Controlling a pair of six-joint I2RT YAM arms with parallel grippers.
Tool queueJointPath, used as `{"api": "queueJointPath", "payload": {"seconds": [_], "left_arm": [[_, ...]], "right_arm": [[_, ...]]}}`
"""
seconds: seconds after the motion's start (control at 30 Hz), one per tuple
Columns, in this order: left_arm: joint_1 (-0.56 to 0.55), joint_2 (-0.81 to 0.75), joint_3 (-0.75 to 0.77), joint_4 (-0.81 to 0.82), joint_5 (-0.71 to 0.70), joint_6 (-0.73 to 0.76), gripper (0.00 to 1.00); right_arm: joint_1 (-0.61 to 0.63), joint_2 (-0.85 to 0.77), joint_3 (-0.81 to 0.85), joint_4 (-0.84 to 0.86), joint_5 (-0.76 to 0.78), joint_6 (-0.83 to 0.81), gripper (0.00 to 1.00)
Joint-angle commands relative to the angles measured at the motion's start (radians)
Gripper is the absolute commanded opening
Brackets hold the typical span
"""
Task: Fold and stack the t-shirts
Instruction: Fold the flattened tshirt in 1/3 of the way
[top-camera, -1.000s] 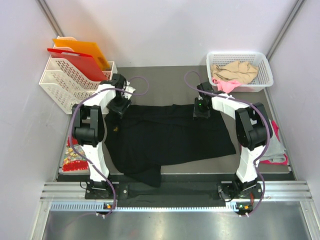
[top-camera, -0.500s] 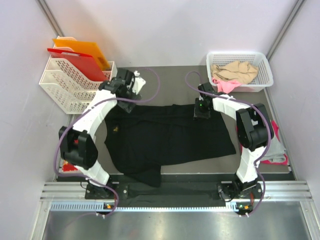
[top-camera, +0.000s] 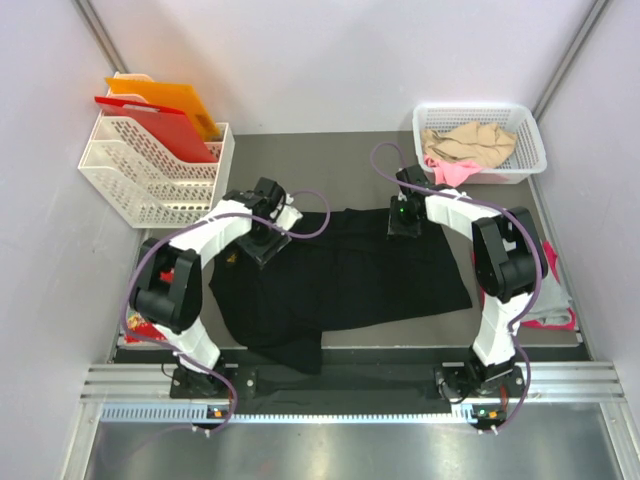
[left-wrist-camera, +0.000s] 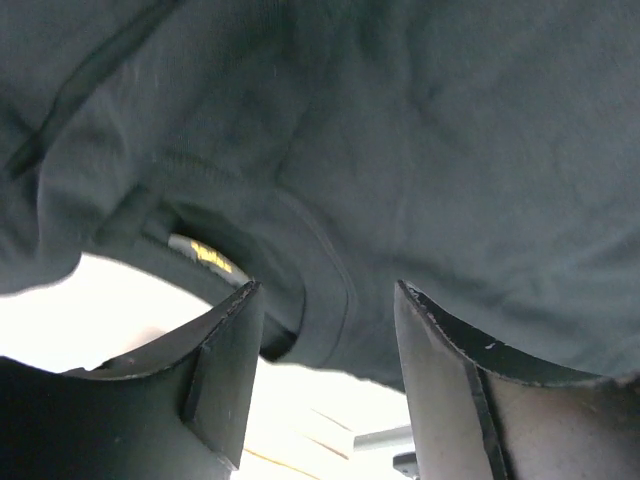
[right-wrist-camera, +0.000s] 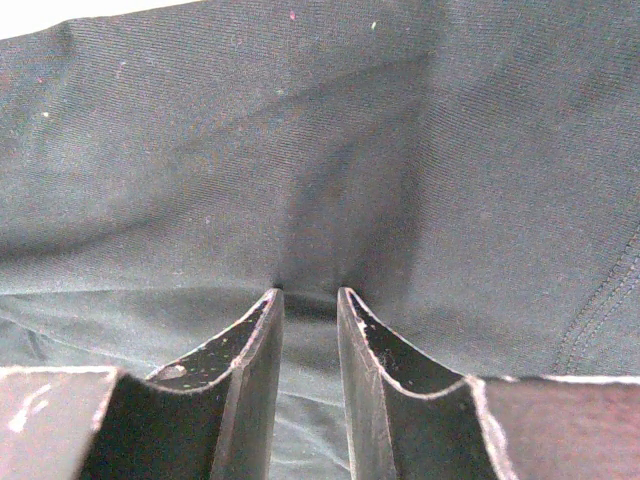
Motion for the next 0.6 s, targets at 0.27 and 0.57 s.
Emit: {"api": "queueJointPath", "payload": {"seconds": [0.27,0.57], "left_arm": [[0.032,0.173,0.093,0.156,-0.044,0.018,0.55],[0.063,0.216,0.12,0.164,-0.053,0.025,0.53]], "right_arm": [[-0.006,-0.04,-0.034,-0.042,-0.009,-0.02,0.29],[-0.006,-0.047,-0.055,-0.042,-0.014,-0.023,0.29]]}}
